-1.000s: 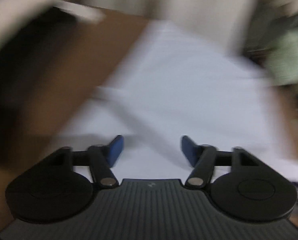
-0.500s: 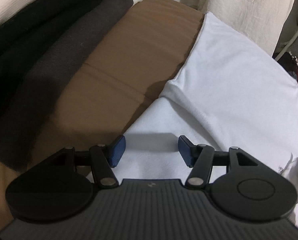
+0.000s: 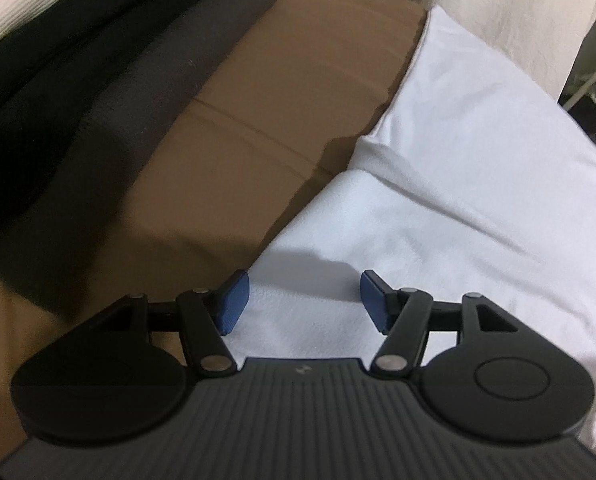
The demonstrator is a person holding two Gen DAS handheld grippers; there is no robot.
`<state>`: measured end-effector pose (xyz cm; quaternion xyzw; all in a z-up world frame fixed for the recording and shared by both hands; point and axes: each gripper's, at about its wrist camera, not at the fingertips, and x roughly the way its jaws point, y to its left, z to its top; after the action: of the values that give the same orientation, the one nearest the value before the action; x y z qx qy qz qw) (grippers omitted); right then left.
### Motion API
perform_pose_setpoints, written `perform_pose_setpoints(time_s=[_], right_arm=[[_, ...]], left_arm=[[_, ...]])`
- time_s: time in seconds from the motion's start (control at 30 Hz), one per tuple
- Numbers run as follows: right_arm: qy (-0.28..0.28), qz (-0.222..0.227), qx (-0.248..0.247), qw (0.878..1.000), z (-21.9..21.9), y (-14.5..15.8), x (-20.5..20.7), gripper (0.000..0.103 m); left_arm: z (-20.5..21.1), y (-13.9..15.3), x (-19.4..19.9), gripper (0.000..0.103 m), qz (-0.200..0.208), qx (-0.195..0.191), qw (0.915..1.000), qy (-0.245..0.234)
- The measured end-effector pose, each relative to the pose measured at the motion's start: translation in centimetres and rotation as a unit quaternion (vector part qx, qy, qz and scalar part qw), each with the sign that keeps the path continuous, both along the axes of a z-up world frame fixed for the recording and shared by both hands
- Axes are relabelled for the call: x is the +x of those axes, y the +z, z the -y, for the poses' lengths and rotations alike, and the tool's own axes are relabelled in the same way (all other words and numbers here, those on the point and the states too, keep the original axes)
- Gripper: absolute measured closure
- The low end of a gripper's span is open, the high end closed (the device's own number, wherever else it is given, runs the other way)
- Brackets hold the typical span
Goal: Fold clothes
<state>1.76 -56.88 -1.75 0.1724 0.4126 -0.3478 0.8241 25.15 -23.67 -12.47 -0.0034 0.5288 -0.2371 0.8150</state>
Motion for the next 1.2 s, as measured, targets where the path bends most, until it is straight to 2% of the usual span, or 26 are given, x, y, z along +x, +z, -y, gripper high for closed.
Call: perform_pose_setpoints(time_s=[0.03, 0.07, 0.13, 0.2, 0.27, 0.33, 0.4, 0.47, 0.5, 0.53, 0.6, 0.63, 0.77, 0.87, 1.07, 1.2], right_arm=[[0.002, 0.025, 0.016, 1.0, 0.5, 0.3, 0.0, 0.093], [0.004, 0.051, 0.032, 0.998, 1.0, 0.6, 0.1, 0.087], [0.004, 0.066, 0.036, 0.997, 1.3, 0.1, 0.3, 0.042], [0.003, 0.073, 0.034, 0.997, 1.4, -0.5, 0.4, 0.025], [0.003, 0.081, 0.031, 0.996, 1.6, -1.1, 0.6, 0.024], [0.002, 0.089, 0.029, 0.996, 1.7, -1.7, 0.8, 0.025], [0.01, 0.111, 0.052, 0.992, 1.2, -2.3, 0.4, 0.025], [0.024, 0.132, 0.071, 0.988, 0.4, -2.9, 0.1, 0.031], [0.038, 0.131, 0.067, 0.988, -0.2, -3.2, 0.2, 0.045], [0.052, 0.126, 0.06, 0.989, -0.8, -3.5, 0.3, 0.053], [0.079, 0.087, 0.005, 0.993, -2.0, -3.7, 1.1, 0.093], [0.085, 0.079, -0.018, 0.993, -2.3, -3.3, 1.1, 0.099], [0.087, 0.084, -0.081, 0.989, -2.9, -0.6, 0.4, 0.099], [0.087, 0.091, -0.085, 0.988, -2.4, 0.2, 0.7, 0.099], [0.084, 0.069, -0.096, 0.989, -2.8, -1.0, 1.5, 0.1], [0.075, 0.088, -0.11, 0.987, -3.4, 0.7, 0.7, 0.1]], left_arm=[[-0.4, 0.2, 0.2, 0.041, 0.003, -0.01, 0.9999, 0.004], [-0.8, 0.3, 0.3, 0.041, 0.005, -0.02, 0.9998, 0.009], [-1.7, 0.5, 0.8, 0.039, 0.01, -0.035, 0.9991, 0.022], [-2.3, 0.4, 1.3, 0.036, 0.002, -0.041, 0.9987, 0.031], [-2.5, 0.1, 1.4, 0.031, -0.011, -0.036, 0.9988, 0.033], [-2.4, -0.1, 1.2, 0.03, -0.02, -0.027, 0.999, 0.031], [-2.3, -0.2, 1.1, 0.029, -0.029, -0.019, 0.999, 0.029], [-2.2, -0.4, 0.9, 0.028, -0.038, -0.011, 0.9989, 0.026], [-2.2, -0.5, 0.8, 0.027, -0.043, -0.006, 0.9987, 0.025], [-2.1, -0.5, 0.7, 0.027, -0.047, -0.002, 0.9986, 0.024], [-2.3, -0.4, 0.7, 0.027, -0.047, -0.003, 0.9986, 0.023], [-2.4, -0.4, 0.6, 0.027, -0.046, -0.003, 0.9987, 0.023], [-2.9, 0.1, 0.5, 0.027, -0.043, -0.009, 0.9987, 0.025], [-2.8, 0.5, 0.2, 0.027, -0.036, -0.002, 0.9993, 0.012], [-3.3, 1.8, -0.7, 0.027, -0.021, 0.007, 0.9998, 0.001], [-4.2, 2.7, -1.2, 0.027, -0.012, -0.003, 0.9999, 0.0]])
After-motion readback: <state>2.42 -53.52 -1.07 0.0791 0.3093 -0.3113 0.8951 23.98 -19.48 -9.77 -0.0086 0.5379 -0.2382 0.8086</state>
